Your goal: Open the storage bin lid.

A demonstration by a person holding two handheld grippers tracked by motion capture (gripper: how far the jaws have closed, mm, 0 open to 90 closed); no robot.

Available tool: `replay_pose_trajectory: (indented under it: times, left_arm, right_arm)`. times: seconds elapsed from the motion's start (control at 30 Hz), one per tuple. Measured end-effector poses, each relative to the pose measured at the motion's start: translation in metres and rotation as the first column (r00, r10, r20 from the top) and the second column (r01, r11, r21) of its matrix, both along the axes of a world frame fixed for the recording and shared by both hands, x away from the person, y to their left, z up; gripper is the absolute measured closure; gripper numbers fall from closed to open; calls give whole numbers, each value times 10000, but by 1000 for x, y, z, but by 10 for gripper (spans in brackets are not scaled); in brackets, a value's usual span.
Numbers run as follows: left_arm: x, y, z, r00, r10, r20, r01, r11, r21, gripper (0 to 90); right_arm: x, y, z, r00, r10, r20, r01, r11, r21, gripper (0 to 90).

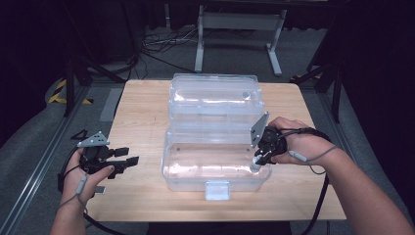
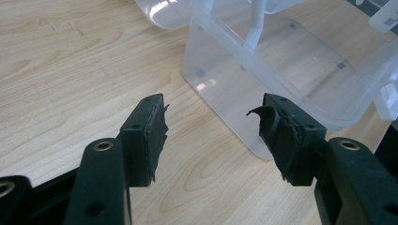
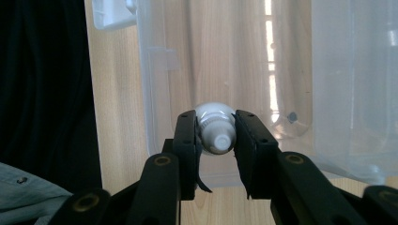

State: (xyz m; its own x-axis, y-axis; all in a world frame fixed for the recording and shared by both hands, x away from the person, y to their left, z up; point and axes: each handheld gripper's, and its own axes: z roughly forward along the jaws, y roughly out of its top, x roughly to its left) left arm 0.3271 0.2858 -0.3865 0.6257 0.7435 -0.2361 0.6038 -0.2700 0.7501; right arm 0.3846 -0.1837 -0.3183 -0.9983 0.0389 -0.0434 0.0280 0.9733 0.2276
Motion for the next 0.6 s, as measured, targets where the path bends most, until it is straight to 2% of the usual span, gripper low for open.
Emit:
replay_pose_trajectory:
  times: [0.6]
  left_arm:
    - [0,0,0,10000,-64,10,64,10000,13,418]
  right_arm:
    - [4,9,-33,9990,152,-411,-175,9983,-563,711]
